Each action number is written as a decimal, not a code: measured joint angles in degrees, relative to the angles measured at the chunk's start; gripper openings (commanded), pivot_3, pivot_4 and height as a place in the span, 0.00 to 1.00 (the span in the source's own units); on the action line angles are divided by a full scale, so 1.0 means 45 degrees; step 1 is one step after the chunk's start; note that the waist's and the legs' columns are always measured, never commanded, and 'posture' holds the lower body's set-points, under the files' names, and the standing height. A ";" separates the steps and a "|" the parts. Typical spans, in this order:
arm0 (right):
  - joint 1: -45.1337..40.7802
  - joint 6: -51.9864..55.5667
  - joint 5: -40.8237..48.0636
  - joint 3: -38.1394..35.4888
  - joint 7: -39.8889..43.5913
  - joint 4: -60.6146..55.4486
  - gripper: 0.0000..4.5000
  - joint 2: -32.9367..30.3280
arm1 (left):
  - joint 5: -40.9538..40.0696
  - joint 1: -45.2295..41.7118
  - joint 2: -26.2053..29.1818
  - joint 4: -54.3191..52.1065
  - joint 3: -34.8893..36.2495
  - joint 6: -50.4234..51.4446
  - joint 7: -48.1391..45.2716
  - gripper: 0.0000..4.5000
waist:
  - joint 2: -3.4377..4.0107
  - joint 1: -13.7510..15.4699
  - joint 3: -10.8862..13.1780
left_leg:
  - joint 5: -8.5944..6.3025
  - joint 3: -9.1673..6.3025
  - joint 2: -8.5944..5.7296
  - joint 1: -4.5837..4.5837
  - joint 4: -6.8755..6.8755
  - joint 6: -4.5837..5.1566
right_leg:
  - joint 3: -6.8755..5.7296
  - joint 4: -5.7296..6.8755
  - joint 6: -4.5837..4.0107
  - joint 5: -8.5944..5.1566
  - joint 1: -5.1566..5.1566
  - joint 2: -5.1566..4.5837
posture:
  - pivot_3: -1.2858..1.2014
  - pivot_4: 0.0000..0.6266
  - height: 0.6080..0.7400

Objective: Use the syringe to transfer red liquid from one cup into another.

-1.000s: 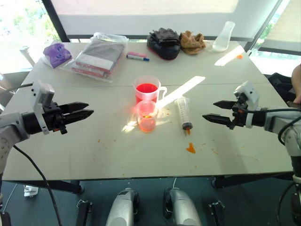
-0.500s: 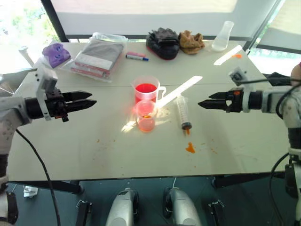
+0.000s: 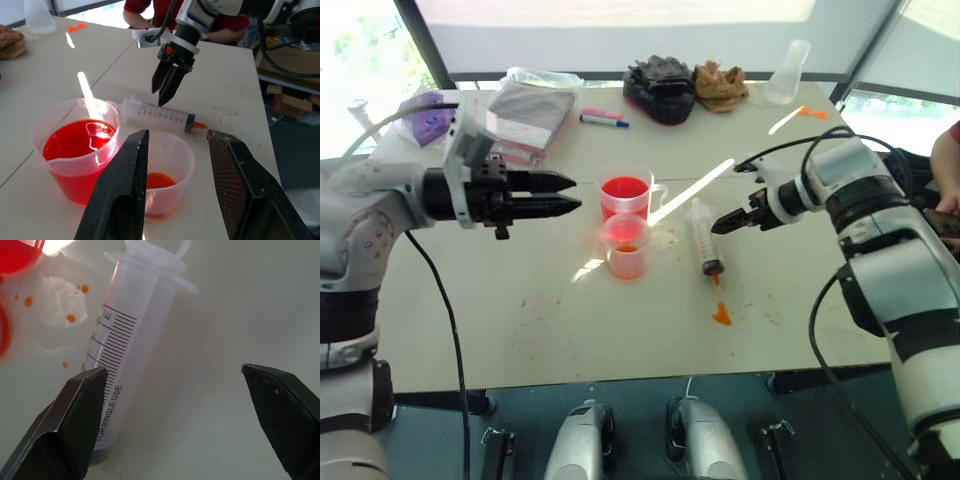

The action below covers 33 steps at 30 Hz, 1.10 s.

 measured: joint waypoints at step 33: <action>-0.0297 -0.2285 -0.2638 -0.3409 -0.4218 0.2267 0.32 0.3173 | -0.0697 0.5878 0.0111 -0.2578 0.2910 -0.0839 0.2420 0.43 | -0.0019 -0.0268 -0.0021 | 0.0015 -0.0020 0.0025 0.0090 -0.0011 -0.0038 | 0.0007 0.0028 -0.0009 0.0000 0.0076 0.0015 | 0.52 0.24 1.00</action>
